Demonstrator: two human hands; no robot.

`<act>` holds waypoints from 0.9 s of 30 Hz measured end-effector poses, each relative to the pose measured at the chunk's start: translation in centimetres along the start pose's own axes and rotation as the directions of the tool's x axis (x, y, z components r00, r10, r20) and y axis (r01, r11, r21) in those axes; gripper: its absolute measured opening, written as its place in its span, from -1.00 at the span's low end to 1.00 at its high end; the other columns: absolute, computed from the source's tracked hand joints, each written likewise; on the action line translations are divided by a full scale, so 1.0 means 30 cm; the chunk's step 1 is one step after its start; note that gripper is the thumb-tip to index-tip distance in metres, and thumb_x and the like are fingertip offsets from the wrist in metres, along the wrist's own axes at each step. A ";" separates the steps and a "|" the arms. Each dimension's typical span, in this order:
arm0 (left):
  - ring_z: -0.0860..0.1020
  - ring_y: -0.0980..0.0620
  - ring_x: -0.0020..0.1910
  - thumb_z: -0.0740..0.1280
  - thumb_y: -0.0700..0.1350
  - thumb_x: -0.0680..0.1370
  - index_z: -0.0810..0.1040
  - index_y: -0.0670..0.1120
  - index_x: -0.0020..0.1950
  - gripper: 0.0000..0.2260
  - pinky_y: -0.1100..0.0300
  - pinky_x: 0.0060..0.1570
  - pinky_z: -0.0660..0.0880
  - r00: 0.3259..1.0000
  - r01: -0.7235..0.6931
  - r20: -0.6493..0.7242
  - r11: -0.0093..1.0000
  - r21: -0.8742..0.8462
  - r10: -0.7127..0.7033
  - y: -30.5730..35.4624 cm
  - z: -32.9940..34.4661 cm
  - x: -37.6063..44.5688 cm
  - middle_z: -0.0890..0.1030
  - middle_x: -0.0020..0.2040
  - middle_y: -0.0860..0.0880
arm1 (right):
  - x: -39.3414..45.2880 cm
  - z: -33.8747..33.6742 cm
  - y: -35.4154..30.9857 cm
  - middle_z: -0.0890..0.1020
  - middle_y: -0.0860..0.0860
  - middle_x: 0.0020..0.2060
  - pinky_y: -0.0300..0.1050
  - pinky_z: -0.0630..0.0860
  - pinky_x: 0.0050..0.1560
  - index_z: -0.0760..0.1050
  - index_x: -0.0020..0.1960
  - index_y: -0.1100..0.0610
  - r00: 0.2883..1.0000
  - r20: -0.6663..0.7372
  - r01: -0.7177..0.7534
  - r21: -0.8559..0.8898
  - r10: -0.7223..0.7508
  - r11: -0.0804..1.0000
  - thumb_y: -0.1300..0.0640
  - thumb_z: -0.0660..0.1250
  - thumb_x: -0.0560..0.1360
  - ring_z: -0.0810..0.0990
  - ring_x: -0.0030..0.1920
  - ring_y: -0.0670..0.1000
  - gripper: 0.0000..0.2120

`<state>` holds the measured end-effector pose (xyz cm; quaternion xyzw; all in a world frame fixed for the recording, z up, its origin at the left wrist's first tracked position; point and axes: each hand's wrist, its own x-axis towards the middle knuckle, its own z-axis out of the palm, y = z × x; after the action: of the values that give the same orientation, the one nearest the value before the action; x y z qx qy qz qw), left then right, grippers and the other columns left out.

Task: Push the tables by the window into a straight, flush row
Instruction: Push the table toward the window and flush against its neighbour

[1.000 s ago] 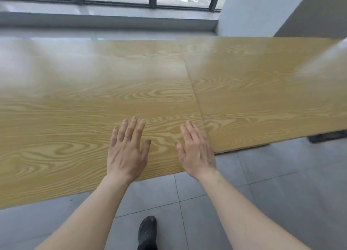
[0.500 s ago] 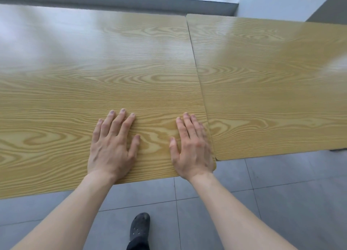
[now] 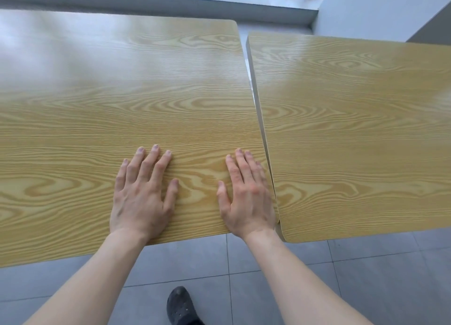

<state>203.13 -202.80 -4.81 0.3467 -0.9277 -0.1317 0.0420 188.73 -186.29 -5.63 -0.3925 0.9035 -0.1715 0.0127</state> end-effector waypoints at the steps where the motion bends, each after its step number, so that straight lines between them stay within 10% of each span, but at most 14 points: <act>1: 0.01 -0.02 0.65 0.03 0.21 0.61 0.20 0.10 0.61 -0.44 -0.03 0.60 -0.13 1.000 -0.003 0.002 1.000 -0.002 0.003 0.000 0.000 0.001 0.18 0.65 0.04 | 0.000 -0.003 -0.002 0.25 0.07 0.60 0.10 0.05 0.61 0.30 0.58 0.11 1.000 0.005 -0.002 -0.008 0.002 1.000 -0.09 0.15 0.63 0.08 0.64 0.05 -0.43; 10: 0.25 -0.08 0.56 0.04 0.23 0.58 0.34 0.04 0.55 -0.43 -0.04 0.56 0.09 0.994 -0.047 0.102 0.999 -0.026 0.049 -0.026 -0.119 0.098 0.39 0.54 -0.01 | 0.100 -0.134 -0.028 0.42 0.07 0.51 0.08 0.34 0.52 0.41 0.50 0.11 0.991 0.129 -0.029 -0.067 0.037 0.997 -0.08 0.08 0.62 0.32 0.55 0.06 -0.47; 27: 0.23 -0.09 0.56 0.10 0.19 0.65 0.28 0.06 0.57 -0.50 -0.06 0.58 0.09 0.998 0.050 0.038 0.999 0.002 -0.050 0.035 -0.266 1.136 0.33 0.57 0.01 | 1.184 -0.171 0.062 0.34 0.13 0.56 -0.02 0.09 0.58 0.31 0.56 0.16 0.983 0.173 0.056 0.003 -0.056 0.998 -0.06 0.10 0.66 0.21 0.60 0.10 -0.47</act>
<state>178.04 -226.05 2.70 0.3672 -0.9195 -0.1386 0.0209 162.06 -208.94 2.56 -0.4310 0.8878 -0.1364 0.0858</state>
